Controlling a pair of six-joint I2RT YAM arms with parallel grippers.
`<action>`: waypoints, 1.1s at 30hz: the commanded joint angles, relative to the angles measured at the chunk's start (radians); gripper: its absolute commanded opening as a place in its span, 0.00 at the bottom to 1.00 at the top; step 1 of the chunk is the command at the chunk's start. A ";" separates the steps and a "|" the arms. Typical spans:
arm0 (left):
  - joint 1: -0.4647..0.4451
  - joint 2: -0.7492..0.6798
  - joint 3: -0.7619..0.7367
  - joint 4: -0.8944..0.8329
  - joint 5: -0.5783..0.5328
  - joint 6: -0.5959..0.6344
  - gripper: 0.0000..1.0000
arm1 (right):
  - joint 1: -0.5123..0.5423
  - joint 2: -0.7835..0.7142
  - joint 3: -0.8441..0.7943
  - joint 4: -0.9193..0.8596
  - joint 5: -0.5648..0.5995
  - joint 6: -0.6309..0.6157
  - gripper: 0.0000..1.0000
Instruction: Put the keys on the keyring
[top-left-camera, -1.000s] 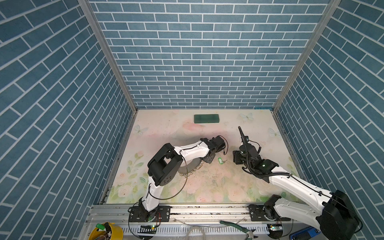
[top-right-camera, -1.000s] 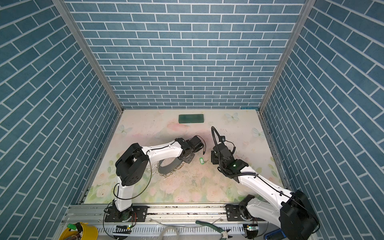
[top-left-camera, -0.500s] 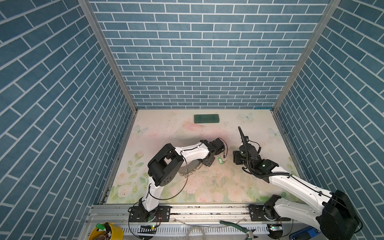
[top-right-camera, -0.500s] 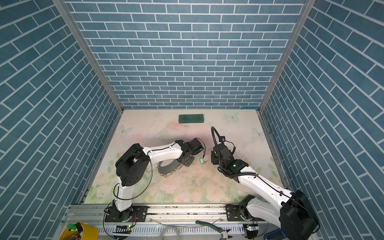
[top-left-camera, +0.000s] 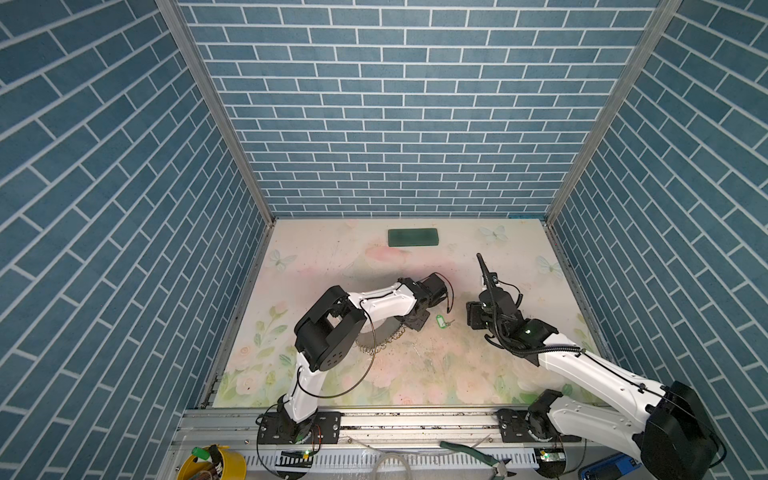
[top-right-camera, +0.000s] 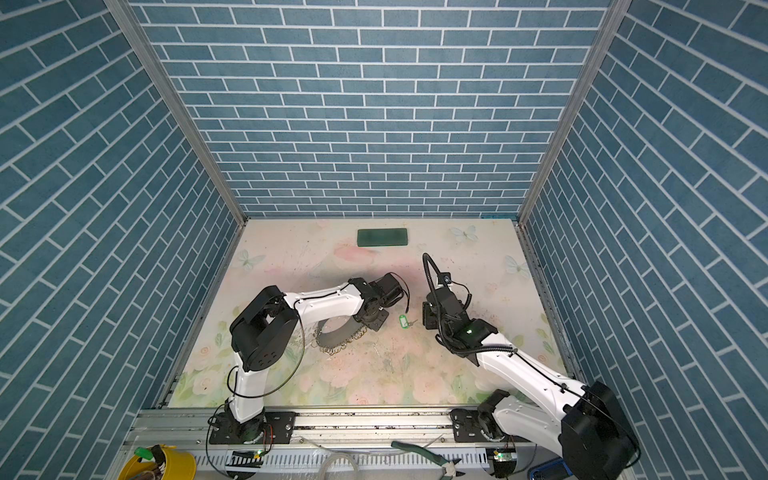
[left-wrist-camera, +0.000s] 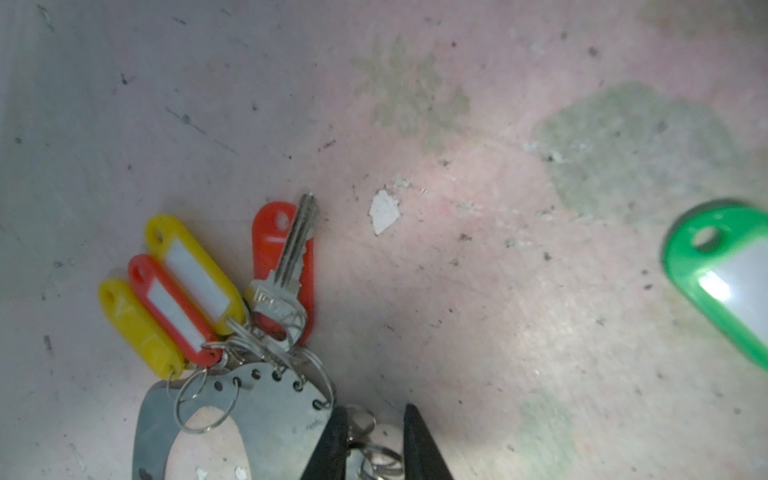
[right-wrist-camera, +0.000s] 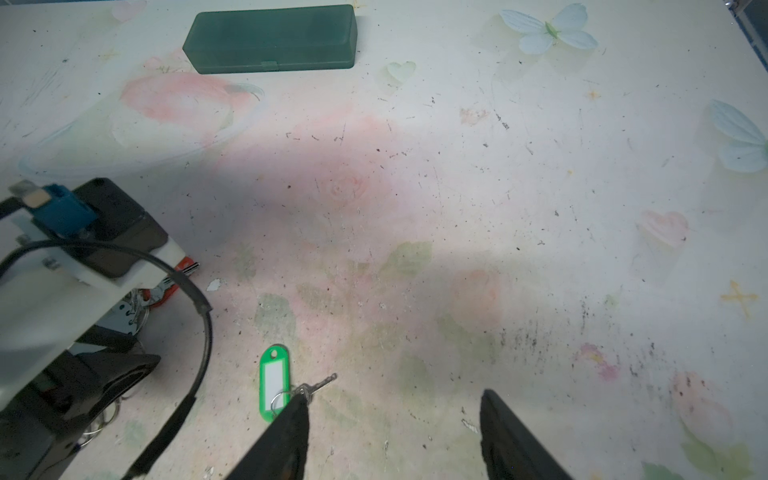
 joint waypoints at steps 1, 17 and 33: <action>0.003 -0.041 -0.027 -0.013 0.010 -0.004 0.25 | -0.005 -0.007 -0.001 -0.007 0.004 0.045 0.66; 0.004 -0.048 -0.041 -0.059 -0.017 -0.009 0.33 | -0.005 0.003 0.003 -0.007 0.001 0.047 0.66; 0.004 -0.172 -0.176 -0.002 -0.017 -0.050 0.28 | -0.007 0.057 0.031 0.013 -0.058 0.059 0.65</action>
